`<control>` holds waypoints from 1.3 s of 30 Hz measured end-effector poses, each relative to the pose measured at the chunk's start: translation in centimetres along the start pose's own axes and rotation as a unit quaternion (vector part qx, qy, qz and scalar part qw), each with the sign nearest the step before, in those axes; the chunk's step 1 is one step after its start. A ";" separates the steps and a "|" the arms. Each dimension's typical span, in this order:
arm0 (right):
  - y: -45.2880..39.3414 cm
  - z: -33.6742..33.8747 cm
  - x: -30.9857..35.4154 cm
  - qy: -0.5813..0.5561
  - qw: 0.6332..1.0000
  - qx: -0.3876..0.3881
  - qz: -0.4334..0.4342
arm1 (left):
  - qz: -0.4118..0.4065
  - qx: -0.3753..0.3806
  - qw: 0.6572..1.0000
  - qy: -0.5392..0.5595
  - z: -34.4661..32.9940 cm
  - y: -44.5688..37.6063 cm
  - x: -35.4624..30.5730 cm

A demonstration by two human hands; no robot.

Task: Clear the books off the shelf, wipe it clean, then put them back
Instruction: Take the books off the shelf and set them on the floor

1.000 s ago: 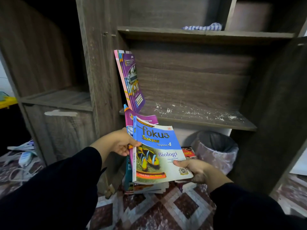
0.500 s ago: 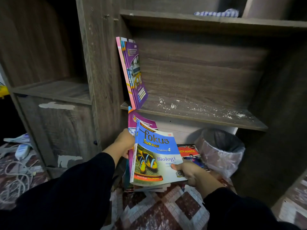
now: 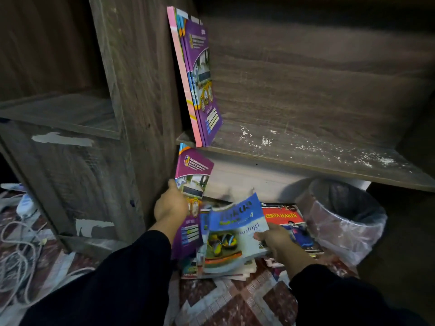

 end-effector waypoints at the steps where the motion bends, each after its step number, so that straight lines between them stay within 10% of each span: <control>1: -0.8 -0.2 -0.5 0.035 0.999 -0.017 0.002 | 0.001 -0.003 1.000 0.005 -0.1 -0.4 0.5; 20: -5.1 -3.5 -1.3 -0.107 0.987 0.044 -0.114 | 0.046 0.015 0.938 0.343 -7.9 -4.0 1.3; 25: -4.8 -1.9 -0.2 0.205 0.971 -0.116 -0.024 | 0.074 0.037 0.929 0.361 -8.8 -3.8 1.6; 31: -4.7 -0.4 1.5 0.375 0.920 -0.111 0.020 | 0.152 0.141 0.926 0.316 -9.8 -2.1 1.4; 36: -4.5 -0.1 1.6 0.431 0.899 -0.082 0.018 | 0.110 0.029 0.959 0.258 -8.3 -2.2 1.5; 39: -3.6 -0.3 2.1 0.305 0.945 -0.119 0.014 | 0.004 -0.070 0.976 0.204 -5.7 -1.8 0.1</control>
Point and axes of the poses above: each hand's wrist, its own y-axis away from the middle knuckle, its own z-axis out of the back of the hand, x = y × z, the point moved 1 cm from there along -y, towards the middle knuckle, and after that the axes turned 8 degrees about y, right-handed, at the moved point
